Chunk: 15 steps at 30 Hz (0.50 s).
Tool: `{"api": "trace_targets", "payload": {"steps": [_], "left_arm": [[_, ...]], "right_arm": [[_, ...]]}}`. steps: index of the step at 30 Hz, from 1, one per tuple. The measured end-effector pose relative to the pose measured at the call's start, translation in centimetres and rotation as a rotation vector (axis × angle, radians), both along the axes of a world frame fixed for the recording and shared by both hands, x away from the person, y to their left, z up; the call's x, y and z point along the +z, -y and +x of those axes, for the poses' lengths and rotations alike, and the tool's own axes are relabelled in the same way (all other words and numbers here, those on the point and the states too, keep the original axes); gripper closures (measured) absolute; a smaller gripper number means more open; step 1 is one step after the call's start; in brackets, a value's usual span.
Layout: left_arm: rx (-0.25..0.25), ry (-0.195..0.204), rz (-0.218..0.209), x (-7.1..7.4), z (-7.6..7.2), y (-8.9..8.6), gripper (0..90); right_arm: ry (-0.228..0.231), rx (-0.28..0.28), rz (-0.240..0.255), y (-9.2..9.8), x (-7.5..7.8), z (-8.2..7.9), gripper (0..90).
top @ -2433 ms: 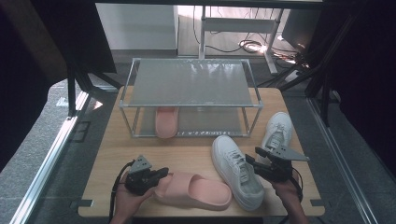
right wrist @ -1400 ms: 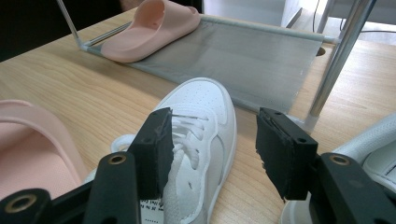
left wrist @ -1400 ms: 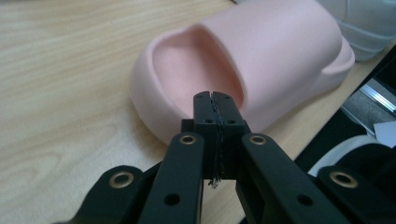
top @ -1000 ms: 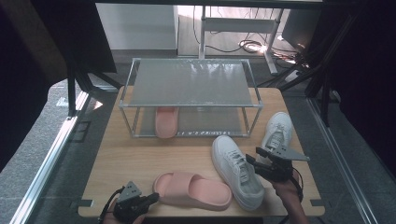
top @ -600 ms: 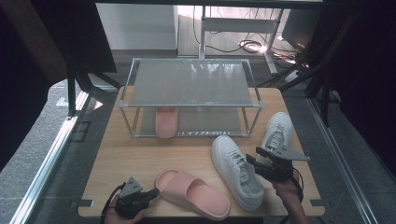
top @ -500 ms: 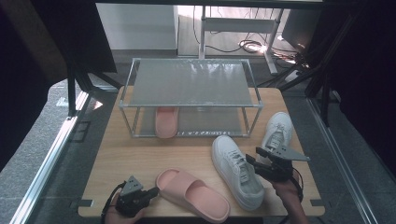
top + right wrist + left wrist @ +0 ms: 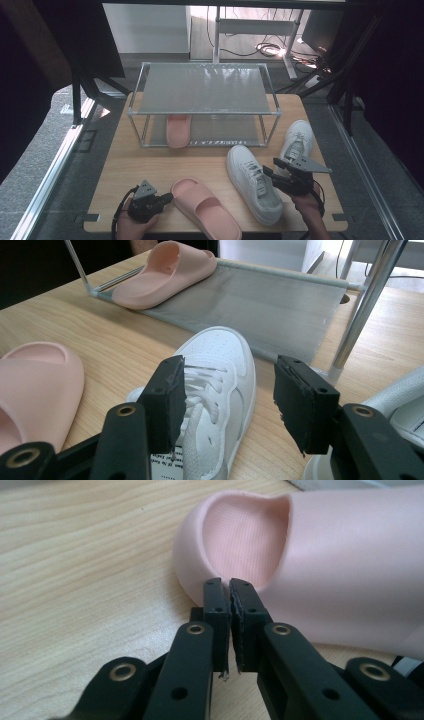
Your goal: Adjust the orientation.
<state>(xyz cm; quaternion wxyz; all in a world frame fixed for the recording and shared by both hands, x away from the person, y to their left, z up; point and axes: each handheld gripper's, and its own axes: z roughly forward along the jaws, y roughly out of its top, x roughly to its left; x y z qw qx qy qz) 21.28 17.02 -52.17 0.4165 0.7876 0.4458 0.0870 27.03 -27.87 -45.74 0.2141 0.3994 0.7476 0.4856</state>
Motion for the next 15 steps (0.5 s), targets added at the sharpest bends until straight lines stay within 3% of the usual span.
{"api": "trace_targets", "payload": {"steps": [8, 15], "left_arm": [[0.028, 0.047, -0.028, 1.9, 1.2, -0.9, 82.9], [0.029, 0.068, -0.045, 3.2, 3.0, -0.3, 81.2]], "right_arm": [[0.01, 0.017, 0.006, -0.4, 0.6, -0.6, 47.7], [0.004, 0.046, 0.011, -1.3, 0.9, -1.1, 49.8]]}}
